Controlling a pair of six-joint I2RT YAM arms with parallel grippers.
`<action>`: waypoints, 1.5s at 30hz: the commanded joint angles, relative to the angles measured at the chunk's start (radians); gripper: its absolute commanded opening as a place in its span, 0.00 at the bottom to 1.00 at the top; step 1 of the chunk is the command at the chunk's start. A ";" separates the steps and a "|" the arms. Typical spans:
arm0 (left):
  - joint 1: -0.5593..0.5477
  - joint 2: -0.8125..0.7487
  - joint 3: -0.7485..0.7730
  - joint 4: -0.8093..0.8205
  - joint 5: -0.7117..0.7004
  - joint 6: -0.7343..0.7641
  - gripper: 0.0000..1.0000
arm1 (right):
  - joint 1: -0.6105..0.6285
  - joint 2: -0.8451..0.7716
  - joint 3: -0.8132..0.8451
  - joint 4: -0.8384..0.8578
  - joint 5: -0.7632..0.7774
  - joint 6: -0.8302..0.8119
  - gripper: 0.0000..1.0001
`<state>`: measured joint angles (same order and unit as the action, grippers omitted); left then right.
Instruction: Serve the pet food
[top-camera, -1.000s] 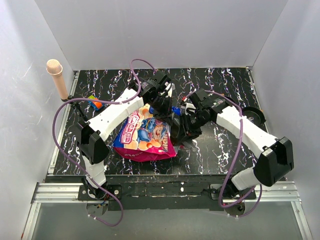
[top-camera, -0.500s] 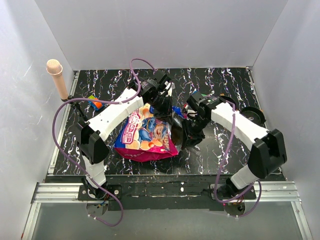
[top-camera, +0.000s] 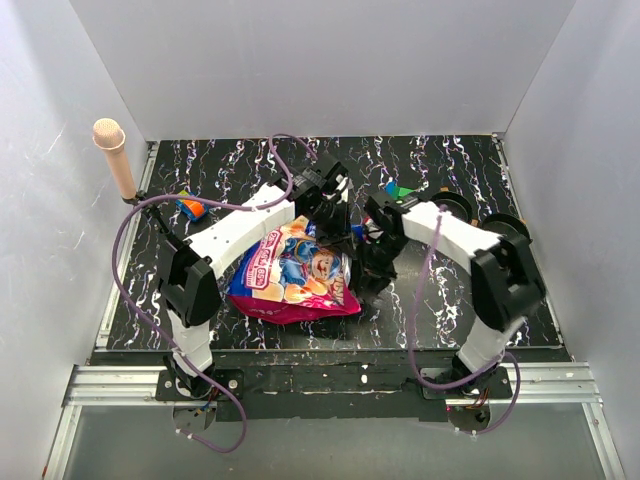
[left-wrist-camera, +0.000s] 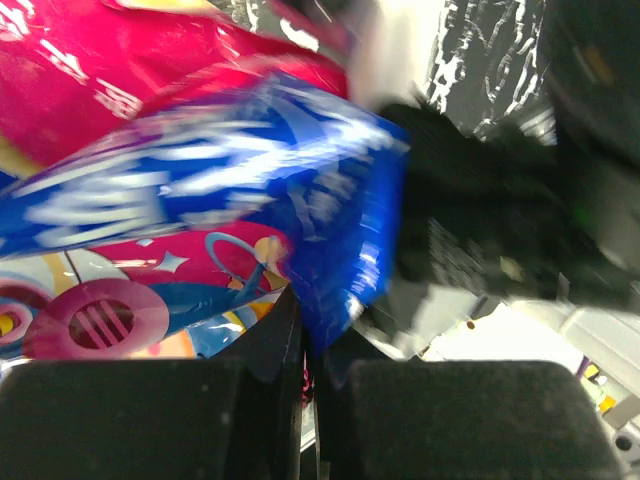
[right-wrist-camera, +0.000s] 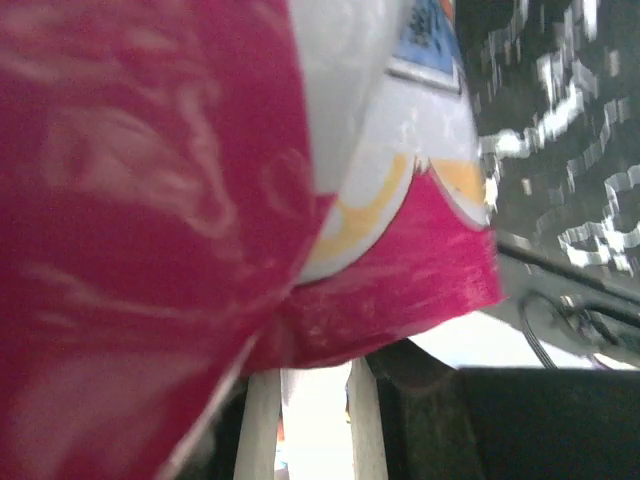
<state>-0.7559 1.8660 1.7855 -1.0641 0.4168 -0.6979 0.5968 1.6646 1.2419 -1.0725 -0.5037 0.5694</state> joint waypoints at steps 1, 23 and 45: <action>-0.043 -0.007 -0.026 0.154 0.093 -0.147 0.00 | 0.017 0.263 0.085 0.570 -0.130 0.167 0.01; -0.027 -0.191 0.009 -0.083 -0.179 0.023 0.00 | -0.006 -0.060 -0.416 1.412 -0.417 0.115 0.01; 0.078 -0.272 -0.021 -0.040 -0.112 0.092 0.00 | 0.000 -0.286 -0.471 0.954 -0.552 0.098 0.01</action>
<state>-0.6861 1.6569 1.7473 -1.1782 0.2127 -0.6518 0.5842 1.4658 0.6979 0.1661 -0.9455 0.8837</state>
